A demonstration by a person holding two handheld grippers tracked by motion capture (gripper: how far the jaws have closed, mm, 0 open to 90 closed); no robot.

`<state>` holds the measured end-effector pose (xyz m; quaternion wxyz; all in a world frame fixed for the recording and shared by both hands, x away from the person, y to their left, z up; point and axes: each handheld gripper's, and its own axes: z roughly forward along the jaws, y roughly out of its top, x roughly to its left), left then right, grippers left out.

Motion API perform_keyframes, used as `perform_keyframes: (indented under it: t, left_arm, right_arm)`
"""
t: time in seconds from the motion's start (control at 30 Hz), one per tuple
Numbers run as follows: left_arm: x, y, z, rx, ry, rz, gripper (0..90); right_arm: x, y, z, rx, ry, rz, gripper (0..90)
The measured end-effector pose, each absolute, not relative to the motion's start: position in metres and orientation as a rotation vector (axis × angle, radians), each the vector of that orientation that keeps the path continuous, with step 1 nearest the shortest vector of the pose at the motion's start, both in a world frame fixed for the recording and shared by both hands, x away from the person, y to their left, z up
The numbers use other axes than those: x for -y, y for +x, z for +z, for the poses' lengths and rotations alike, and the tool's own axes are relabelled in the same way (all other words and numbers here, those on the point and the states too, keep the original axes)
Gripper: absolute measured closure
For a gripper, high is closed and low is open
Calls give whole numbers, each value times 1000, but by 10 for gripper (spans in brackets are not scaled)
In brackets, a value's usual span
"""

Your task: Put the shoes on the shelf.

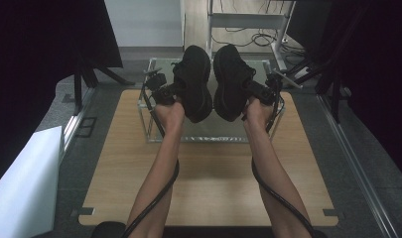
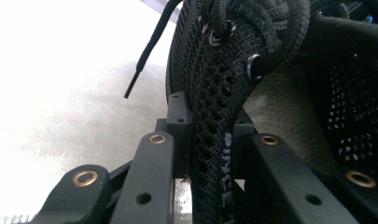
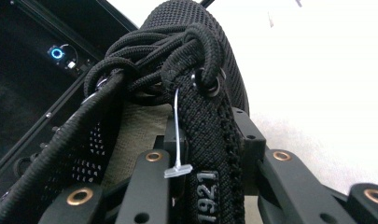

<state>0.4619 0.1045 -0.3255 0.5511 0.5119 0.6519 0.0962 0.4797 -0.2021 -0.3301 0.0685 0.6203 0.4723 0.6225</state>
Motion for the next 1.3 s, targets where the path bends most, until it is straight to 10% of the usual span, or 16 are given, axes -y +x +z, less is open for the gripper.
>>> perform_keyframes:
  t: [0.77, 1.3]
  left_arm:
    - [-103, 471, -313, -1463, 1261, 232, 573]
    - [-84, 472, -315, -1403, 1314, 251, 474]
  right_arm:
    - [192, 494, -329, -1477, 1886, 1885, 444]
    - [206, 486, -319, -1465, 1847, 1765, 662]
